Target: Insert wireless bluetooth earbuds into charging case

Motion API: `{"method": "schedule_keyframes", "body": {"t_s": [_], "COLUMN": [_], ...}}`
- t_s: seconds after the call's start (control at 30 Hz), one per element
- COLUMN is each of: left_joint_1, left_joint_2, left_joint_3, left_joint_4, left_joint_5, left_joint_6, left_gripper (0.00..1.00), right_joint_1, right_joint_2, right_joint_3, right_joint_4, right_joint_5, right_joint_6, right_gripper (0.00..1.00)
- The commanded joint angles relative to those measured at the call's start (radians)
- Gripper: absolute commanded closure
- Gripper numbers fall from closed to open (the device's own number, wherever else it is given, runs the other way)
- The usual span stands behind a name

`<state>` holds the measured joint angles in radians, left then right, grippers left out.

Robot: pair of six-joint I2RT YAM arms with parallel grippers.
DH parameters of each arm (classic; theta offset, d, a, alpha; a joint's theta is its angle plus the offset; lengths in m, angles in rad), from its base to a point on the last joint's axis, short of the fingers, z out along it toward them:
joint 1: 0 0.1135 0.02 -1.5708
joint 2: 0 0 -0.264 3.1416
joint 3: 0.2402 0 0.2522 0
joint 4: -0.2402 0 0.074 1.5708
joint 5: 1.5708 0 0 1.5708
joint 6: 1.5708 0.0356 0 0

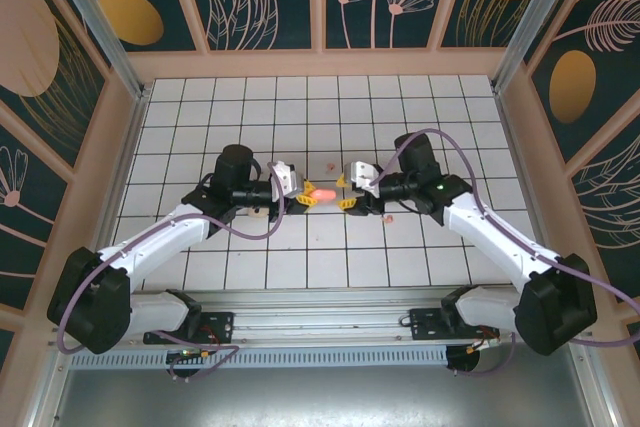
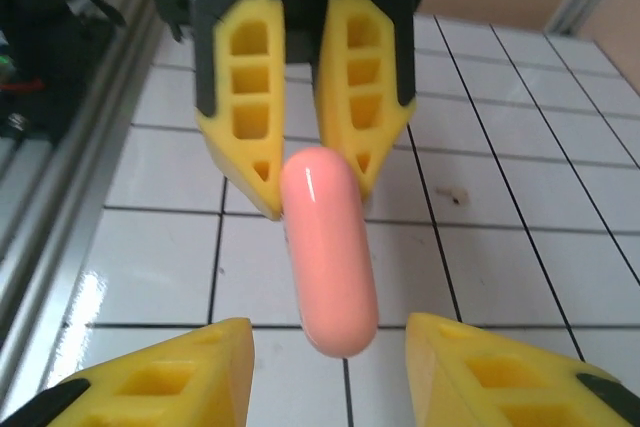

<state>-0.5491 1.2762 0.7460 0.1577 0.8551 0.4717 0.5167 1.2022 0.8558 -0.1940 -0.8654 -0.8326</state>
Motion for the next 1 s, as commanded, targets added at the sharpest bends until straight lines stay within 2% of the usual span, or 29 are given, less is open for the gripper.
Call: {"method": "schedule_keyframes", "body": {"t_s": [0.0,0.2,0.4,0.57,0.83,0.9,0.97], "left_joint_1": [-0.003,-0.003,-0.003,-0.002,-0.003,-0.003,-0.003], "left_joint_2": [-0.003,-0.011,-0.024,-0.028,-0.037,-0.037,-0.038], "left_joint_3": [-0.004,-0.013,-0.024,-0.033,-0.040,-0.039,-0.041], "left_joint_4": [0.078,0.108,0.133,0.164,0.205,0.207,0.206], "left_joint_5": [0.079,0.094,0.103,0.117,0.128,0.128,0.120], "left_joint_6": [-0.029,-0.050,-0.063,-0.084,-0.111,-0.113,-0.114], "left_gripper": [0.81,0.81,0.81,0.81,0.81,0.80,0.74], "right_joint_1": [-0.009,-0.002,0.006,0.006,0.008,0.008,0.008], "right_joint_2": [-0.007,0.055,0.101,0.105,0.105,0.102,0.096], "right_joint_3": [-0.019,0.020,0.058,0.063,0.075,0.079,0.082], "right_joint_4": [0.119,0.120,0.107,0.102,0.057,0.049,0.043], "right_joint_5": [-0.173,-0.222,-0.215,-0.206,-0.161,-0.155,-0.148], "right_joint_6": [0.079,0.104,0.107,0.103,0.073,0.066,0.060], "right_gripper": [0.56,0.56,0.57,0.65,0.69,0.74,0.81]}}
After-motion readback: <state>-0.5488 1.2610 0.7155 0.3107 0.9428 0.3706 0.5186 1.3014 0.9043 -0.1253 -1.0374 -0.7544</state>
